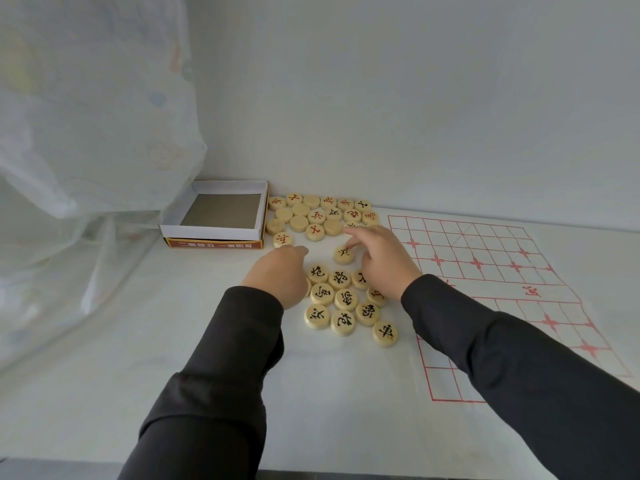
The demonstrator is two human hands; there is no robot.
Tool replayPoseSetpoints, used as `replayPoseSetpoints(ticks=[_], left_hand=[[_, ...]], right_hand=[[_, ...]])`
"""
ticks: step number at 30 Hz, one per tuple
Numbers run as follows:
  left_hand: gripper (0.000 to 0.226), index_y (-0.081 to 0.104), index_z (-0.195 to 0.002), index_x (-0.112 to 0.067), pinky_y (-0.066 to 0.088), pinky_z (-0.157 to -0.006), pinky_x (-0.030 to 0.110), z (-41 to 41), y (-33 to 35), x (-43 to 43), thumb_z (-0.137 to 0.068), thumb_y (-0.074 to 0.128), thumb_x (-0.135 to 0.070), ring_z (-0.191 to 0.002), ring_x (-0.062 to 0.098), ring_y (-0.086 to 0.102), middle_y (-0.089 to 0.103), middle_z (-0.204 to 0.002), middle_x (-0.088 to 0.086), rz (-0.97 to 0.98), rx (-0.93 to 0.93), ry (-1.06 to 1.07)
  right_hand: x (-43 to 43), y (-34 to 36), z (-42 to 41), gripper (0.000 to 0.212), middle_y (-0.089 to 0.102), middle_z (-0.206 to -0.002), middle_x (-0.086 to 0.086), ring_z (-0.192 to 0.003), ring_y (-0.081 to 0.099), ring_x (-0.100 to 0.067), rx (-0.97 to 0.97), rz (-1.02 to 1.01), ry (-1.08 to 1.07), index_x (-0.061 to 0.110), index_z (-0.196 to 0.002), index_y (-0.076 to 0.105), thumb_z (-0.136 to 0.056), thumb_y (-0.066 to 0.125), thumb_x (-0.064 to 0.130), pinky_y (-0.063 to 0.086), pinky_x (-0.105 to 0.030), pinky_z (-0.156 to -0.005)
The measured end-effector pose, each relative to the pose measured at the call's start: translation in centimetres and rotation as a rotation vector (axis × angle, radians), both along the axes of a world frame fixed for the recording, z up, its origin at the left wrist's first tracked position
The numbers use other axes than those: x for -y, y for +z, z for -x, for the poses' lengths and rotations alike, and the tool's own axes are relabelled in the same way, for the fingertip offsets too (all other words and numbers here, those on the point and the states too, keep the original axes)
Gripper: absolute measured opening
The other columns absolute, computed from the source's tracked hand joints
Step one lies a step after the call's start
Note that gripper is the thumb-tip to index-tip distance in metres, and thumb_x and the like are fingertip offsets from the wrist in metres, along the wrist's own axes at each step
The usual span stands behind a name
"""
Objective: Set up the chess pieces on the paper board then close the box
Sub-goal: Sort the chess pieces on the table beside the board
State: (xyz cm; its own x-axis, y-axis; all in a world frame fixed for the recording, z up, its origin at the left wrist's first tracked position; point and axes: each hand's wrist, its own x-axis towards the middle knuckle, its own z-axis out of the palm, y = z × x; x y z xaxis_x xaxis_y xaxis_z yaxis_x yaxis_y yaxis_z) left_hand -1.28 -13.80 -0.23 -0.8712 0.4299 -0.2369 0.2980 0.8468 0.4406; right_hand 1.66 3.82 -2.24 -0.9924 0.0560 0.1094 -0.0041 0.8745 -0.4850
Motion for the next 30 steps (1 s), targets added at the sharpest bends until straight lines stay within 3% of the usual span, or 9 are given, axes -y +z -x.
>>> replayPoseSetpoints(ticks=[3, 6, 10, 13, 16, 18, 21, 24, 30], left_hand=[[0.056, 0.024, -0.147, -0.017, 0.034, -0.106, 0.031, -0.5, 0.1, -0.4, -0.094, 0.039, -0.003, -0.133, 0.023, 0.037, 0.037, -0.146, 0.007, -0.004, -0.033, -0.036], [0.052, 0.023, -0.147, -0.016, 0.032, -0.107, 0.031, -0.7, 0.2, -0.7, -0.097, 0.035, -0.009, -0.134, 0.023, 0.035, 0.034, -0.147, 0.007, -0.022, -0.033, -0.048], [0.051, 0.023, -0.147, -0.015, 0.032, -0.106, 0.031, -0.8, 0.2, -0.9, -0.097, 0.034, -0.009, -0.134, 0.024, 0.034, 0.035, -0.146, 0.009, -0.015, -0.014, -0.069], [0.051, 0.024, -0.146, -0.014, 0.035, -0.104, 0.032, -0.8, 0.0, -0.9, -0.096, 0.033, -0.008, -0.132, 0.025, 0.038, 0.039, -0.144, 0.011, -0.003, 0.011, -0.059], [0.052, 0.023, -0.147, -0.015, 0.037, -0.104, 0.033, -0.7, -0.1, -1.0, -0.096, 0.034, -0.008, -0.131, 0.025, 0.040, 0.041, -0.143, 0.010, 0.004, 0.015, -0.047], [0.052, 0.023, -0.147, -0.016, 0.036, -0.104, 0.033, -0.9, -0.2, -1.1, -0.096, 0.033, -0.008, -0.131, 0.025, 0.039, 0.041, -0.144, 0.010, 0.008, 0.005, -0.048], [0.052, 0.023, -0.147, -0.015, 0.035, -0.105, 0.033, -1.0, -0.1, -1.2, -0.096, 0.033, -0.009, -0.132, 0.025, 0.038, 0.040, -0.144, 0.010, 0.013, -0.013, -0.061], [0.054, 0.023, -0.147, -0.015, 0.037, -0.103, 0.032, -0.9, -0.1, -1.2, -0.095, 0.034, -0.007, -0.130, 0.025, 0.040, 0.041, -0.143, 0.010, 0.018, -0.006, -0.060], [0.058, 0.023, -0.147, -0.018, 0.037, -0.104, 0.031, -0.4, -0.3, -0.7, -0.093, 0.040, -0.005, -0.131, 0.024, 0.041, 0.040, -0.145, 0.008, 0.006, 0.024, -0.055]], right_hand=[[-0.1, 0.5, -0.9, 0.061, 0.065, -0.112, -0.003, -0.121, 0.045, -0.018, -0.004, 0.140, -0.023, 0.013, -0.135, 0.047, -0.081, 0.035, -0.014, 0.029, -0.016, -0.099], [-0.8, 1.1, -0.8, 0.063, 0.058, -0.128, -0.003, -0.118, 0.049, -0.012, -0.033, 0.272, -0.124, 0.013, -0.138, 0.042, -0.083, 0.035, -0.016, 0.028, -0.002, -0.089], [-1.1, 0.7, -0.6, 0.069, 0.042, -0.145, 0.000, -0.135, 0.036, -0.018, 0.133, 0.213, -0.110, 0.017, -0.144, 0.032, -0.083, 0.035, -0.015, 0.028, -0.022, -0.104], [-0.7, 0.4, -1.3, 0.067, 0.053, -0.135, 0.003, -0.112, 0.052, -0.020, 0.116, 0.199, -0.103, 0.019, -0.139, 0.039, -0.081, 0.038, -0.014, 0.041, -0.025, -0.091], [-0.2, 0.2, -1.9, 0.061, 0.063, -0.121, 0.003, -0.111, 0.055, -0.020, 0.079, 0.272, -0.077, 0.019, -0.134, 0.046, -0.082, 0.039, -0.012, 0.045, -0.029, -0.094], [-0.1, 0.2, -2.0, 0.055, 0.064, -0.119, 0.002, -0.105, 0.057, -0.018, 0.062, 0.274, -0.072, 0.020, -0.132, 0.048, -0.085, 0.040, -0.008, 0.045, -0.026, -0.089], [-0.5, 0.5, -1.0, 0.051, 0.054, -0.132, -0.002, -0.118, 0.051, -0.018, -0.010, 0.190, -0.128, 0.019, -0.133, 0.048, -0.087, 0.042, -0.003, 0.037, -0.020, -0.094], [-1.5, 0.4, 1.4, 0.048, 0.045, -0.138, -0.007, -0.126, 0.042, -0.022, 0.026, 0.010, -0.187, 0.016, -0.135, 0.045, -0.089, 0.044, 0.003, 0.035, -0.028, -0.101], [-2.0, 0.0, 4.1, 0.037, 0.047, -0.129, -0.009, -0.121, 0.039, -0.026, 0.133, -0.303, -0.187, 0.011, -0.127, 0.053, -0.089, 0.051, 0.012, 0.038, -0.034, -0.096]])
